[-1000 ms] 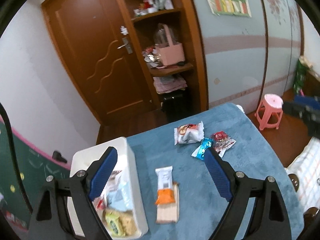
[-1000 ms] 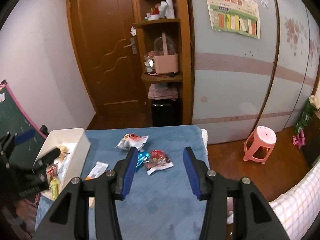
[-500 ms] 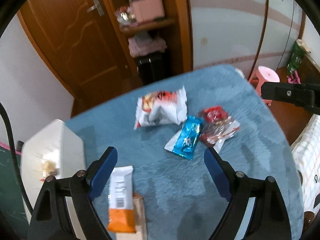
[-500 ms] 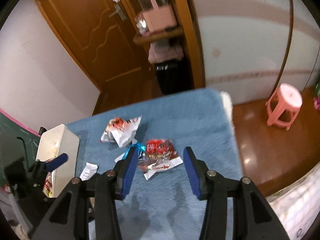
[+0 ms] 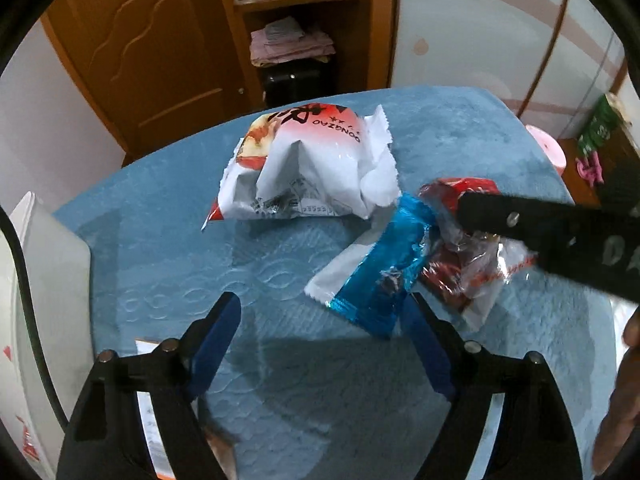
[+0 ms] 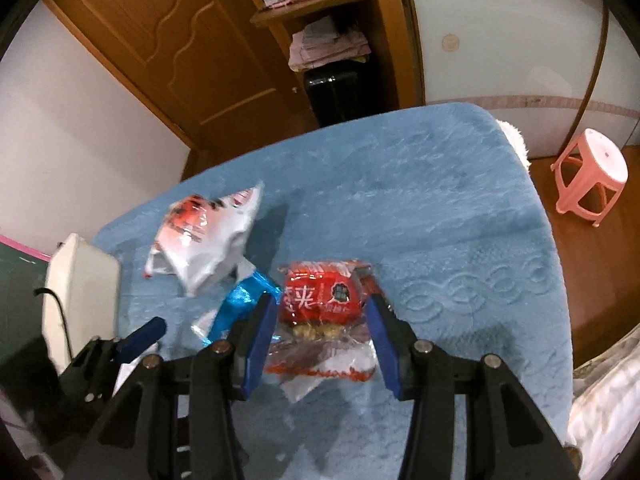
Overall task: Organize snacks
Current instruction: 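Move both tools toward the red candy bag and brown wrapped snack, then grasp the red candy bag with the right tool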
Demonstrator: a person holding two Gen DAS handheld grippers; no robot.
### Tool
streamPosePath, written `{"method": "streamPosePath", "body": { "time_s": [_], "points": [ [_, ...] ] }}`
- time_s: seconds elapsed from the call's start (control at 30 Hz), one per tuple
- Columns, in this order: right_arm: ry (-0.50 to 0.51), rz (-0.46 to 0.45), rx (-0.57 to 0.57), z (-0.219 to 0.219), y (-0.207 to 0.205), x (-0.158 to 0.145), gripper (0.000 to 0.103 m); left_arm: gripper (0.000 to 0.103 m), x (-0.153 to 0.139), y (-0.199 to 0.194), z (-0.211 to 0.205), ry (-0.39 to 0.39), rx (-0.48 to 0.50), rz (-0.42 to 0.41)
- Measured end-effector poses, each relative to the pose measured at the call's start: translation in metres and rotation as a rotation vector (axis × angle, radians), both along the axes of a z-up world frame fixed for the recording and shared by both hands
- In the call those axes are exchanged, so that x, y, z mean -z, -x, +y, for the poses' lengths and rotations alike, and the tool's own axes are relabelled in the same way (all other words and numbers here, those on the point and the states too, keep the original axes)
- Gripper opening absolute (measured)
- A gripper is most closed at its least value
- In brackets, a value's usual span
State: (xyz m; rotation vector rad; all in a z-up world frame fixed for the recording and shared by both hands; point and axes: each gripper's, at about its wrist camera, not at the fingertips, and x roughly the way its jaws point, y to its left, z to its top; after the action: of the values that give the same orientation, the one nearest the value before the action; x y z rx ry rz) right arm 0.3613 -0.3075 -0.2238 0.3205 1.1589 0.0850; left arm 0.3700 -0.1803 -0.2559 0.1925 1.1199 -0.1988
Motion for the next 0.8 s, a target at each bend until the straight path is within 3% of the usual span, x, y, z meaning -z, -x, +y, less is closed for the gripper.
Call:
{"method": "streamPosePath", "body": {
  "time_s": [0.2,0.33,0.53,0.7,0.8],
  "points": [
    [-0.002,-0.006,-0.016,0.001,0.003,0.005,0.048,0.082,0.003,-0.003,-0.014,-0.022,0.021,-0.022],
    [0.01,0.009,-0.03,-0.008,0.018,0.003,0.047,0.082,0.004,-0.003,-0.013,0.006,0.014,-0.03],
    [-0.036,0.042,0.002,-0.034,0.047,-0.002,0.046,0.071,0.007,-0.006,-0.01,0.056,0.023,-0.024],
    [-0.105,0.051,0.042,-0.055,0.069,-0.003,0.046,0.053,0.004,-0.001,-0.015,0.061,0.062,-0.014],
    [-0.132,0.047,0.064,-0.065,0.084,-0.005,0.046,0.051,-0.001,0.002,-0.015,0.099,0.052,0.021]
  ]
}}
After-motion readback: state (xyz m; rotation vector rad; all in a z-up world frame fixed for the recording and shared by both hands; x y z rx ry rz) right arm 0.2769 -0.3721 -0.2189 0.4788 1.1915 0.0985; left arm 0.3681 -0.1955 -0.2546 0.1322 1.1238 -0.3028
